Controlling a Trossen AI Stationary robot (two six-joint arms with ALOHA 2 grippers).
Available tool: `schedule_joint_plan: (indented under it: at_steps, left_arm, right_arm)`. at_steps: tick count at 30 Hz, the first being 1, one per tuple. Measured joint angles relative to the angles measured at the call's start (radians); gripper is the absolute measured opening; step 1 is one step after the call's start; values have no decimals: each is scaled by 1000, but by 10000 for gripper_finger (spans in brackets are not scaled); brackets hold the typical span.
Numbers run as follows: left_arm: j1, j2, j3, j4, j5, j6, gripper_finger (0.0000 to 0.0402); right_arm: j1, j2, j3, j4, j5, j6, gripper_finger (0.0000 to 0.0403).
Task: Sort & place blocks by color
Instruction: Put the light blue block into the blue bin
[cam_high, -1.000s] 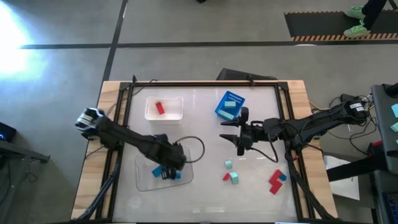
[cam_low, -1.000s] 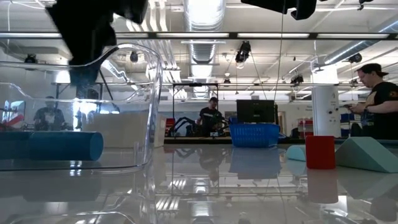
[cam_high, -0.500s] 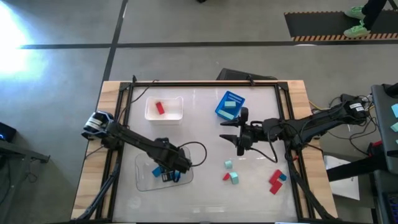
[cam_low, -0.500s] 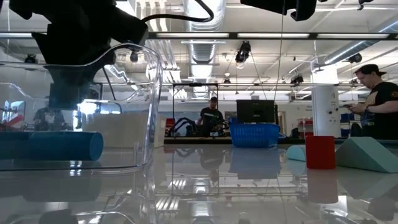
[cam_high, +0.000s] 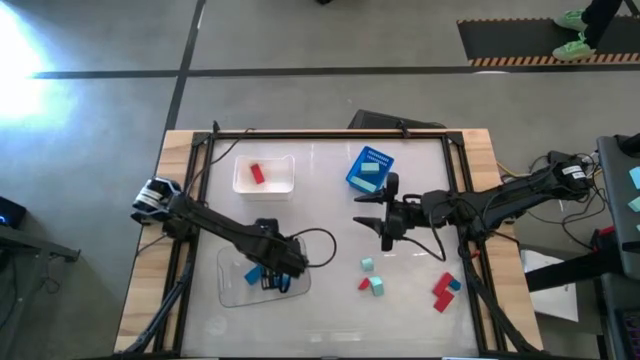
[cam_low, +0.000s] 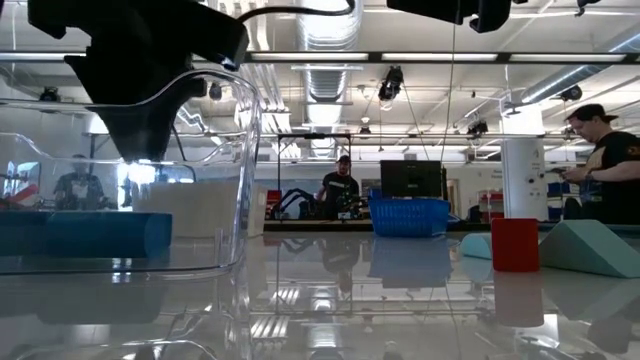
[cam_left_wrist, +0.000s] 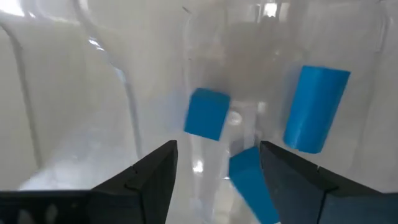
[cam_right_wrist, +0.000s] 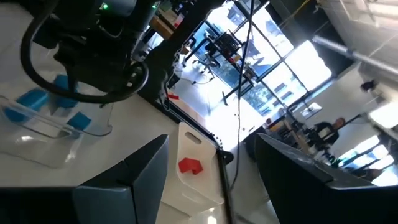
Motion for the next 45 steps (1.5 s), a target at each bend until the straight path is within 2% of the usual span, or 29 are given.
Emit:
schedule_joint_plan:
  at_steps: [3, 7, 9, 12, 17, 20, 23, 26, 28, 32, 36, 41, 45]
  left_arm:
    - [-1, -29, 0, 2, -78, 58, 212]
    - [-5, -88, -1, 36, -264, 173, 212]
    - [-4, -132, -11, 116, -360, 258, 212]
    - [5, -211, -70, 337, -462, 442, 212]
    - [37, -359, -261, 824, -471, 838, 212]
    - [70, -444, -391, 1094, -471, 1020, 212]
    - [102, -521, -498, 1316, -472, 1116, 212]
    - [114, -583, -575, 1470, -471, 1137, 212]
    - [113, -616, -611, 1522, -471, 1138, 212]
    - [109, -671, -666, 1525, -467, 1126, 212]
    - [109, -697, -704, 1527, -467, 1135, 212]
    - [106, -720, -728, 1546, -470, 1163, 212]
    - [106, -725, -733, 1544, -471, 1164, 212]
  right_arm:
    - [0, 0, 0, -8, 0, 108, 228]
    - [5, 0, 0, -84, 0, 286, 228]
    - [16, 0, 0, -159, -2, 387, 228]
    - [34, 2, 15, -304, -4, 575, 228]
    - [59, 17, 99, -558, -5, 947, 228]
    - [85, 51, 175, -700, -20, 1109, 228]
    - [110, 112, 271, -808, -28, 1223, 227]
    - [114, 199, 377, -946, -29, 1350, 224]
    - [113, 269, 459, -1061, -27, 1445, 223]
    - [113, 420, 618, -1329, -47, 1681, 223]
    - [106, 551, 737, -1520, -141, 1948, 223]
    - [107, 645, 782, -1543, -251, 2088, 223]
    - [107, 712, 779, -1540, -271, 2103, 223]
